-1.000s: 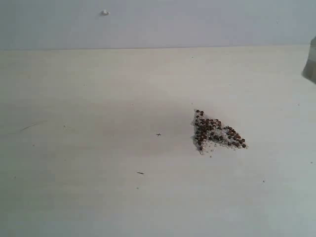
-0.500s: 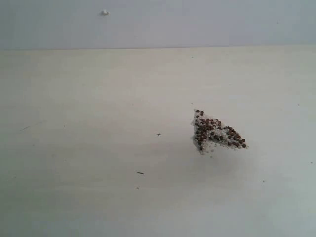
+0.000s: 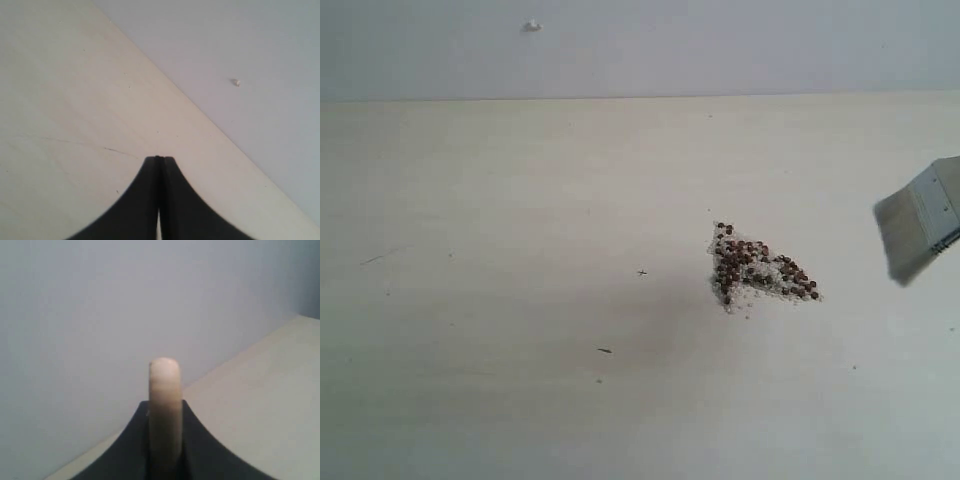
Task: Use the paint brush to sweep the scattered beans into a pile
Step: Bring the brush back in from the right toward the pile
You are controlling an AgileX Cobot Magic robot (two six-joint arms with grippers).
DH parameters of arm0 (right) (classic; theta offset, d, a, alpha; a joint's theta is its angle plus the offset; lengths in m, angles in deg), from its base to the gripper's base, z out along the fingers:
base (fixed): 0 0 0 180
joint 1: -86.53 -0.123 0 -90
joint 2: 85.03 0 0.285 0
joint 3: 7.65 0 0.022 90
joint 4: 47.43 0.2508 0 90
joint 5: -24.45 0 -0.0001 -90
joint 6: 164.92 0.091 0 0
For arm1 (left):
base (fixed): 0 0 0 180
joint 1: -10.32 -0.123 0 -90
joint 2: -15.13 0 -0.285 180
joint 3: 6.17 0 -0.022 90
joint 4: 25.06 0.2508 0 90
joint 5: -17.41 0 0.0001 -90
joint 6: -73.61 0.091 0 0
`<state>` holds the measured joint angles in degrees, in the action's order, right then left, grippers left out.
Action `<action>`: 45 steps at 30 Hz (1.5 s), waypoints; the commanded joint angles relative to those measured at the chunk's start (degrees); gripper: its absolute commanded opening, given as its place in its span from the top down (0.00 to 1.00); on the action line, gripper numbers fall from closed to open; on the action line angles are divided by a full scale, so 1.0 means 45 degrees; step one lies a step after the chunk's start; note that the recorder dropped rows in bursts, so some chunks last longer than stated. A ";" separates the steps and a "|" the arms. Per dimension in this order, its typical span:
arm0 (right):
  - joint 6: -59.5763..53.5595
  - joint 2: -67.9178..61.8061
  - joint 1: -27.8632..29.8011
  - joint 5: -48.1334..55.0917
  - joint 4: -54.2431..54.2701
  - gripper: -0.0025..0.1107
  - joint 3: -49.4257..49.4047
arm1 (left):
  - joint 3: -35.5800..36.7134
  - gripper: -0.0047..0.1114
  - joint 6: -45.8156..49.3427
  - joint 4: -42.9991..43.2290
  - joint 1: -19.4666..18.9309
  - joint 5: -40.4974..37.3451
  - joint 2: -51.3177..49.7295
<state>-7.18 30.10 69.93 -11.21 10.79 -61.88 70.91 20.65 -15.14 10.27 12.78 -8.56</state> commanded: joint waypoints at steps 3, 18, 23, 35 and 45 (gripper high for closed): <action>0.0072 -0.0424 -0.0012 0.0019 -0.2244 0.98 -0.0060 | 0.0031 0.96 0.0082 -0.0067 0.0024 0.0008 0.0083; 0.3984 -0.4330 -0.0012 -0.4798 -0.7525 0.98 -0.1092 | 0.0031 0.96 0.0082 -0.0067 0.0024 0.0008 0.0083; 0.4442 -0.5595 -0.0012 -0.5377 -0.7686 0.98 -0.1092 | 0.0031 0.96 0.0082 -0.0067 0.0024 0.0008 0.0083; 0.4787 -0.7594 -0.0012 -0.6574 -0.8356 0.98 -0.1092 | 0.0031 0.96 0.0082 -0.0067 0.0024 0.0008 0.0083; 0.6813 -0.8863 -0.0012 -0.7392 -0.9212 0.98 -0.1068 | 0.0031 0.96 0.0082 -0.0067 0.0024 0.0008 0.0083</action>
<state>20.69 -8.52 69.93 -43.23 -28.20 -66.49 70.91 20.65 -15.14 10.27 12.78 -8.56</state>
